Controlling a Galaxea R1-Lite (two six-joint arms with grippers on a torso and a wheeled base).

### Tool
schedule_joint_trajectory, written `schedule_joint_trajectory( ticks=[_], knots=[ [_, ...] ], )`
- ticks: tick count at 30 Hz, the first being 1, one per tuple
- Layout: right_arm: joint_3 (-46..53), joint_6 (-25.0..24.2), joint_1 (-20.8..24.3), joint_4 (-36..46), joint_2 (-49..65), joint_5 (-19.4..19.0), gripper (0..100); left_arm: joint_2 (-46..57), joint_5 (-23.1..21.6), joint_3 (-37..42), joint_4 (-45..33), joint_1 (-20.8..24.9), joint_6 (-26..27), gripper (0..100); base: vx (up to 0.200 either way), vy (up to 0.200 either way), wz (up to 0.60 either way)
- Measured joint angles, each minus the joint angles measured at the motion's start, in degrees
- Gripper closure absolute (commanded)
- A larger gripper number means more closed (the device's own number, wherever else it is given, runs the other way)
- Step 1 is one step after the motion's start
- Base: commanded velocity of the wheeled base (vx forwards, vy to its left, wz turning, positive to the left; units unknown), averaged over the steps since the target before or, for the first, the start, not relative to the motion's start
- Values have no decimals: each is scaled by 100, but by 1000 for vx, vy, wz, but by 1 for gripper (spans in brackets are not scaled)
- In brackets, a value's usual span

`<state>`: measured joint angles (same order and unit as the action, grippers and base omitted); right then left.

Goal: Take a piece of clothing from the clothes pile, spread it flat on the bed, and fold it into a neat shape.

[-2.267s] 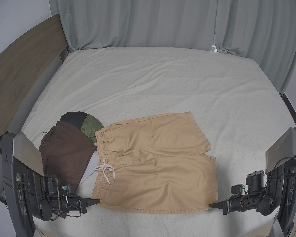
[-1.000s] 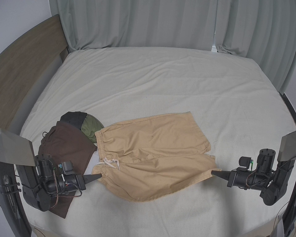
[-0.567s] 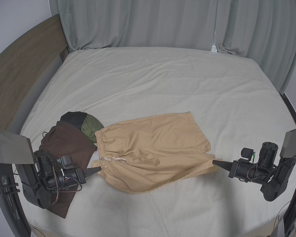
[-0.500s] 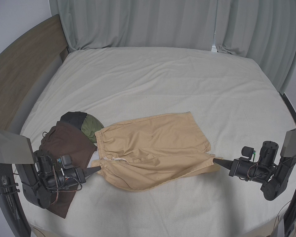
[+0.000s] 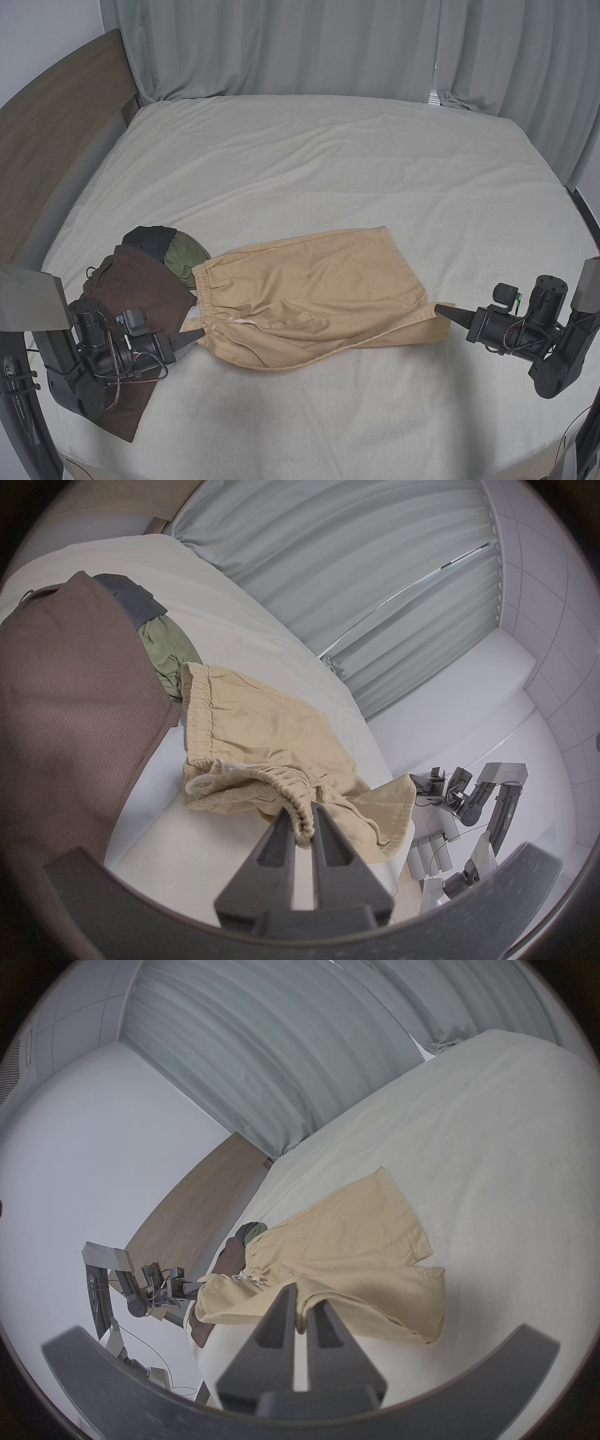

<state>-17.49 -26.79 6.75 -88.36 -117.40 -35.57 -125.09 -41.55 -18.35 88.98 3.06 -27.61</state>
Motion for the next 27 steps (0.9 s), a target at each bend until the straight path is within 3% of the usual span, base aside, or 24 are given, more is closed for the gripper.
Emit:
schedule_joint_trajectory(
  ticks=[27],
  knots=[
    [-649,-399,88,6,78,317,100,78,329,-194,0,46,-284,100,0,0,0]
  ],
)
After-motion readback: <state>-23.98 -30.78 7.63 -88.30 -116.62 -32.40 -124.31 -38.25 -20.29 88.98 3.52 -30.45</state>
